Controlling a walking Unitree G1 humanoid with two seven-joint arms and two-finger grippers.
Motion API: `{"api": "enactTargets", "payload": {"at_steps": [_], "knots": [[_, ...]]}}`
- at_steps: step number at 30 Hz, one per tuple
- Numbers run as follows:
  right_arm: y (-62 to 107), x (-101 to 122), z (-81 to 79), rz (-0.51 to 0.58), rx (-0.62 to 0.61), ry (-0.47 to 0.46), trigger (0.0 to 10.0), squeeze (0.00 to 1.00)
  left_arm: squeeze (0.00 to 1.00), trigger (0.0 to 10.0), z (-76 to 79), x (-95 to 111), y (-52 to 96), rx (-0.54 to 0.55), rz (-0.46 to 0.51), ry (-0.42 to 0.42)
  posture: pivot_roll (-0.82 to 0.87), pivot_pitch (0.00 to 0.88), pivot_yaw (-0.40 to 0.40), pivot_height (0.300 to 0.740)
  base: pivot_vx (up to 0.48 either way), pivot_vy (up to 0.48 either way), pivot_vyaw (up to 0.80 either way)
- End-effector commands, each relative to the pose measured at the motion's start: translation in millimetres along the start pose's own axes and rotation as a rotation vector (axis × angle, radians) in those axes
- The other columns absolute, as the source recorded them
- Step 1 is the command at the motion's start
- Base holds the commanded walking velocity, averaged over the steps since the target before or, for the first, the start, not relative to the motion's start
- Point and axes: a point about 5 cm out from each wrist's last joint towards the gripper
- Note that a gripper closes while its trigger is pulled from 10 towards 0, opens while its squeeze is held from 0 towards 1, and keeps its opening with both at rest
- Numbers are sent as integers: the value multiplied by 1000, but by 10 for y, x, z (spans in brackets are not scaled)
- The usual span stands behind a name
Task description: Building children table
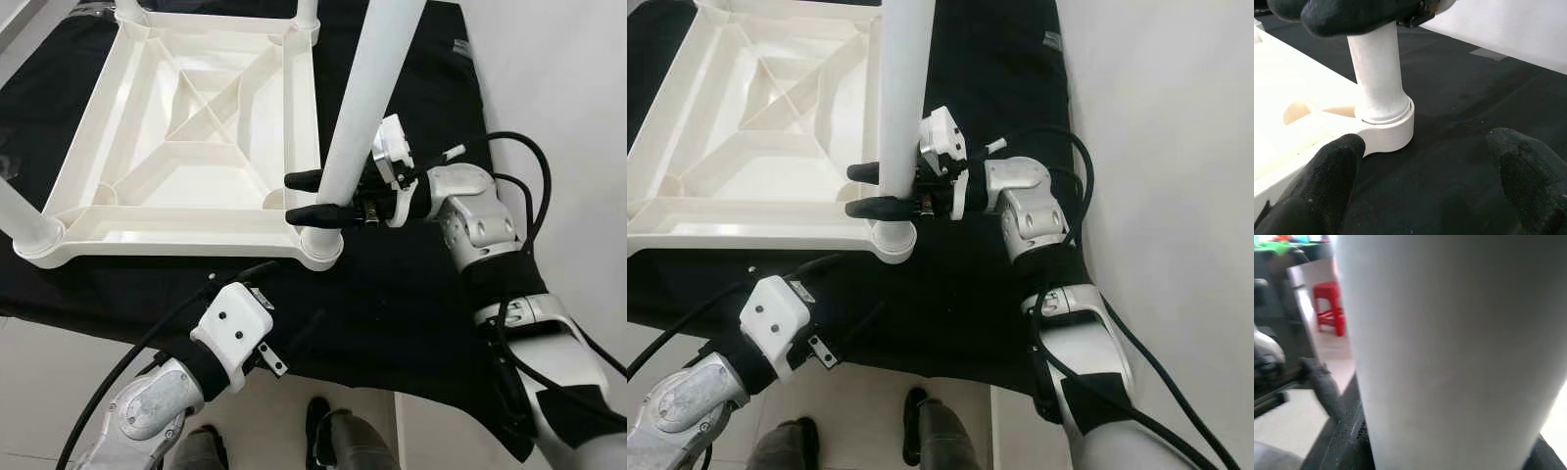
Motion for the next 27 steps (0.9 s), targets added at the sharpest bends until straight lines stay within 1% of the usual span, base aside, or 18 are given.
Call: {"api": "enactTargets", "payload": {"at_steps": [1, 2, 3, 4, 5, 6, 8, 9, 10, 11, 14, 15, 17, 18, 21, 22, 24, 27], "knots": [[150, -279, -132, -157, -112, -93, 0, 0, 0, 10000, 40, -57, 12, -8, -19, 16, 109, 266, -155, 740, 0, 0, 0], [150, -279, -132, -157, -112, -93, 0, 0, 0, 10000, 40, -57, 12, -8, -19, 16, 109, 266, -155, 740, 0, 0, 0], [170, -491, -246, -417, -571, -113, 0, 0, 0, 10000, 43, -71, 25, -8, -22, 18, 106, 261, -155, 740, 0, 0, 0], [170, -491, -246, -417, -571, -113, 0, 0, 0, 10000, 43, -71, 25, -8, -22, 18, 106, 261, -155, 740, 0, 0, 0], [129, -554, -534, -533, -749, -174, 0, 0, 0, 10000, 44, -64, 27, -9, -22, 19, 111, 271, -153, 740, 0, 0, 0], [5, -523, -790, -579, -749, -196, 0, 0, 0, 10000, 42, -56, 22, -11, -23, 16, 119, 277, -149, 740, 0, 0, 0], [5, -523, -790, -579, -749, -196, 0, 0, 0, 10000, 42, -56, 22, -11, -23, 16, 119, 277, -149, 740, 0, 0, 0], [-121, -479, -955, -556, -751, -212, 0, 0, 0, 10000, 41, -59, 18, -17, -24, 14, 100, 263, -133, 740, 0, 0, 0], [-218, -465, -977, -507, -701, -226, 0, 0, 0, 10000, 42, -56, 4, -24, -24, 11, 115, 264, -132, 740, 0, 0, 0], [-218, -465, -977, -507, -701, -226, 0, 0, 0, 10000, 42, -56, 4, -24, -24, 11, 115, 264, -132, 740, 0, 0, 0], [-330, -421, -806, -453, -668, -204, 0, 0, 0, 10000, 37, -41, -22, -29, -16, 4, 116, 263, -142, 740, 0, 0, 0], [-347, -411, -781, -448, -658, -197, 549, 0, 0, 10000, 27, -47, -11, -23, -19, 3, 120, 263, -140, 740, 0, 0, 0], [-354, -409, -768, -447, -655, -193, 549, 0, 0, 10000, 20, -52, -2, -19, -21, 2, 120, 263, -140, 740, 0, 0, 0], [-358, -406, -756, -445, -650, -193, 10000, 0, 0, 10000, 15, -58, 6, -17, -27, -2, 130, 261, -139, 740, 0, 0, 0], [-364, -390, -707, -412, -643, -192, 10000, 0, 0, 10000, 6, -54, 13, -13, -28, -5, 131, 262, -138, 740, 0, 0, 0], [-365, -323, -635, -390, -674, -187, 10000, 1000, 0, 10000, -4, -45, 13, -11, -26, -8, 133, 258, -134, 740, 0, 0, 0], [-424, -146, -511, -313, -666, -154, 10000, 1000, 0, 10000, -16, -38, 10, -9, -25, -11, 127, 257, -135, 740, 0, 0, 0], [-458, -57, -462, -266, -648, -145, 10000, 1000, 0, 10000, -13, -39, 5, -10, -24, -10, 124, 257, -136, 740, 0, 0, 0]]}}
Point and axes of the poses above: a point about 5 cm out from each wrist's last joint towards the gripper, its own y axis pointing back from the gripper into the wrist, its own x axis along the axis of the wrist's last joint, z = x × y, and after that the axes turned 15 degrees about y, right-handed
